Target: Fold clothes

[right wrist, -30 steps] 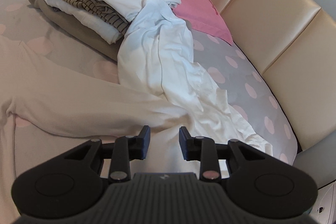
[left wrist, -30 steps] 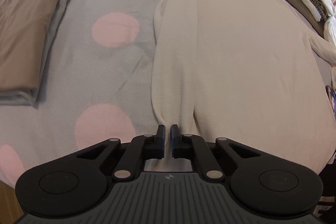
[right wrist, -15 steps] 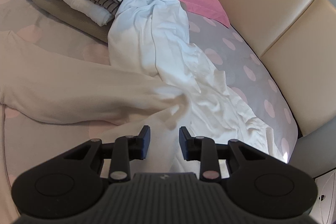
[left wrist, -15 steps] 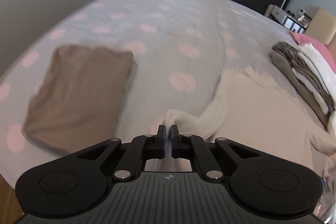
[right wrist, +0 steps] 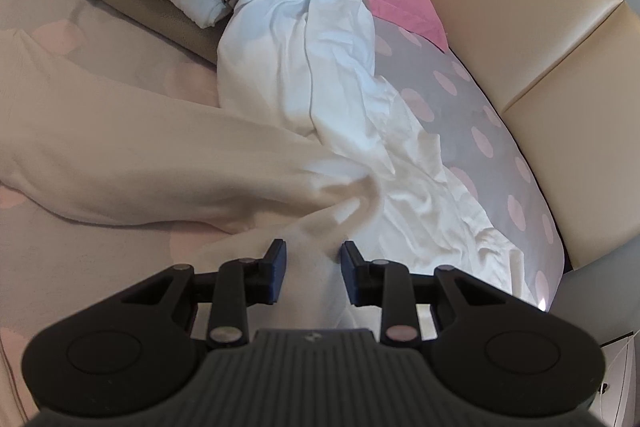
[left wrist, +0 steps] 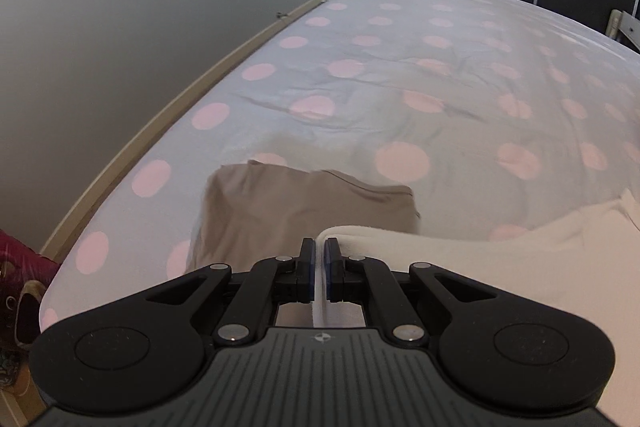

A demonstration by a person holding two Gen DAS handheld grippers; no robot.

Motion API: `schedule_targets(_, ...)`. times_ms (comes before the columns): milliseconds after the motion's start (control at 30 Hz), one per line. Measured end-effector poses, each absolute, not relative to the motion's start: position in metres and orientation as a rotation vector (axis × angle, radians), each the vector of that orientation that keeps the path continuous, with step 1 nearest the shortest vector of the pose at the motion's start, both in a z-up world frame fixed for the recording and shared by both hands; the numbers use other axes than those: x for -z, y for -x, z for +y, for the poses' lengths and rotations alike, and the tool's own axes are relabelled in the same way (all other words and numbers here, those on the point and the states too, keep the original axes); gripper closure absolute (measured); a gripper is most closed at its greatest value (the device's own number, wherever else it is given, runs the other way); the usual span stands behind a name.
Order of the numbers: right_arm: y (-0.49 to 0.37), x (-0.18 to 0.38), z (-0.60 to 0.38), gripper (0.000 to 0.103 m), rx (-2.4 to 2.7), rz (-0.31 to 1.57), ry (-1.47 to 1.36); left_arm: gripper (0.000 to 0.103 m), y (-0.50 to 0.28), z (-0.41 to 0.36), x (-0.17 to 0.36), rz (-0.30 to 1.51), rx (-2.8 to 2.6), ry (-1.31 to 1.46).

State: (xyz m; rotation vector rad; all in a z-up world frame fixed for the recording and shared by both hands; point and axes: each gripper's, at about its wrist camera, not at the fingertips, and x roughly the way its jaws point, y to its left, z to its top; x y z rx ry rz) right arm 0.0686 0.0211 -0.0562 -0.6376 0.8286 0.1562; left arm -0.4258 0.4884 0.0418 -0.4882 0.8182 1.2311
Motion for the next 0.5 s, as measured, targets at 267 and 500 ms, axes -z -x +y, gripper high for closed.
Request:
schedule_targets(267, -0.062, 0.055, 0.028, 0.069, -0.217, 0.821, 0.637, 0.093, 0.411, 0.482, -0.029, 0.830, -1.178, 0.435)
schedule_targets(500, -0.042, 0.049, 0.035, 0.069, -0.354, 0.799, 0.631, 0.075, 0.403, 0.430, -0.035, 0.788, -1.060, 0.373)
